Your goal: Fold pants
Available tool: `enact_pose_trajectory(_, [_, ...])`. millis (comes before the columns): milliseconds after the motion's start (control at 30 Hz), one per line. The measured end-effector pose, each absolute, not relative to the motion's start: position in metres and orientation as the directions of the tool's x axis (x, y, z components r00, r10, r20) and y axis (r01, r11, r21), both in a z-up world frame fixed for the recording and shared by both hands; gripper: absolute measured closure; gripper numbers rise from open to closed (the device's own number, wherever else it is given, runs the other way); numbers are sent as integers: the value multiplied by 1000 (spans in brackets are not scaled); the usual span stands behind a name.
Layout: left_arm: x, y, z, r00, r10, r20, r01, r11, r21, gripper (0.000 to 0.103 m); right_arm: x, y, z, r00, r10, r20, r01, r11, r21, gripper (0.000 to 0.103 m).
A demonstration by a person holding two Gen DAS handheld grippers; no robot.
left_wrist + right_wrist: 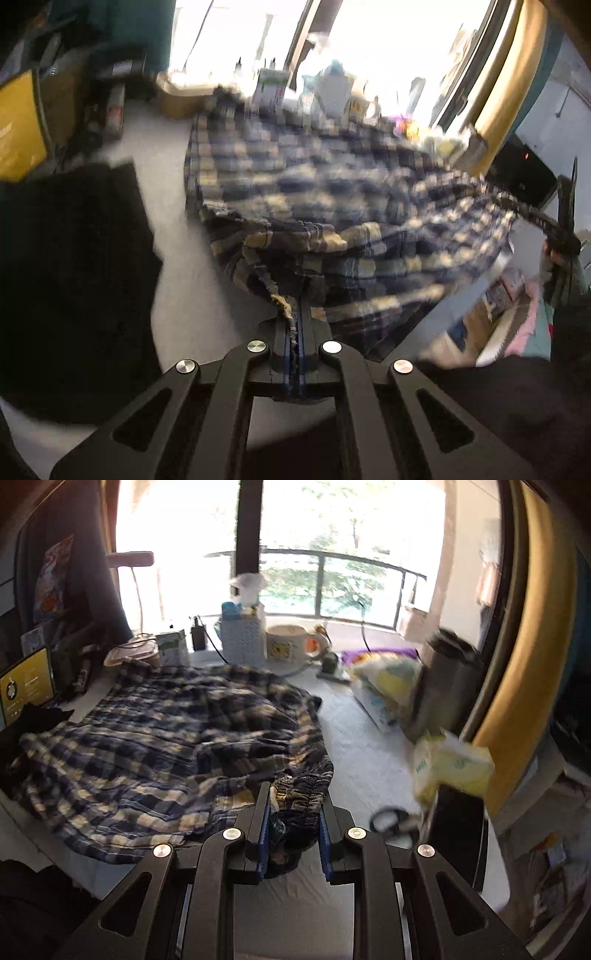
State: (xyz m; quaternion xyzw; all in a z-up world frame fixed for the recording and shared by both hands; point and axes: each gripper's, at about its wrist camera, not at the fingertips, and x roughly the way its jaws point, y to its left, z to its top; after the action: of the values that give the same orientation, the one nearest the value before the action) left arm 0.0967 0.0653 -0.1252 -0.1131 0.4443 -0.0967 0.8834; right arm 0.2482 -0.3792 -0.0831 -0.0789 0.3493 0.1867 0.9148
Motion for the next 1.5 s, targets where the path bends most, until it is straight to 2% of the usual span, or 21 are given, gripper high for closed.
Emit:
enact_pose_trajectory(200, [79, 71, -152, 499, -223, -838, 21, 969, -245, 102, 239, -376, -117, 634, 278, -721, -381, 924, 22, 81])
enact_pose_trajectory(433, [73, 72, -147, 495, -206, -844, 34, 975, -218, 97, 234, -384, -148, 609, 240, -756, -330, 943, 34, 81])
enact_pose_trajectory(467, [72, 74, -144, 498, -194, -845, 38, 979, -202, 87, 234, -388, -149, 609, 230, -759, -317, 948, 33, 78])
enact_pose_trajectory(500, [71, 77, -139, 507, -185, -842, 41, 981, -190, 72, 234, -390, -148, 613, 217, -760, -307, 951, 24, 73])
enact_pose_trajectory(567, [68, 90, -128, 543, -175, -821, 36, 982, -186, 55, 233, -395, -142, 631, 195, -751, -292, 956, 3, 67])
enact_pose_trajectory(600, [68, 96, -123, 560, -163, -812, 26, 983, -179, 48, 232, -397, -137, 641, 187, -744, -287, 958, -6, 60])
enact_pose_trajectory(700, [71, 116, -107, 631, -111, -767, -33, 985, -170, 38, 229, -400, -121, 682, 168, -712, -274, 961, -35, 48])
enact_pose_trajectory(967, [132, 95, -110, 701, -133, -700, 7, 984, -181, 36, 229, -381, -105, 719, 230, -656, -338, 940, -41, 48])
enact_pose_trajectory(1067, [150, 73, -122, 680, -165, -715, 64, 984, -166, 36, 235, -357, -114, 684, 284, -672, -406, 913, -28, 49])
enact_pose_trajectory(1133, [154, 59, -129, 666, -179, -725, 102, 984, -149, 36, 237, -337, -123, 649, 311, -694, -456, 889, -29, 55])
enact_pose_trajectory(1200, [155, 48, -137, 651, -190, -735, 137, 982, -133, 36, 241, -317, -137, 619, 308, -723, -490, 871, -48, 56])
enact_pose_trajectory(1267, [157, 46, -149, 627, -157, -763, 129, 987, -98, 36, 247, -306, -151, 606, 262, -751, -486, 870, -89, 56])
enact_pose_trajectory(1333, [162, 48, -166, 591, -84, -802, 84, 996, -43, 36, 259, -302, -168, 595, 185, -782, -455, 880, -137, 56])
enact_pose_trajectory(1367, [163, 52, -174, 577, -39, -816, 56, 998, -9, 36, 262, -304, -168, 600, 193, -776, -444, 888, -123, 56])
enact_pose_trajectory(1500, [153, 70, -164, 596, 13, -803, 9, 1000, 23, 34, 272, -316, -163, 618, 127, -776, -379, 913, -152, 56])
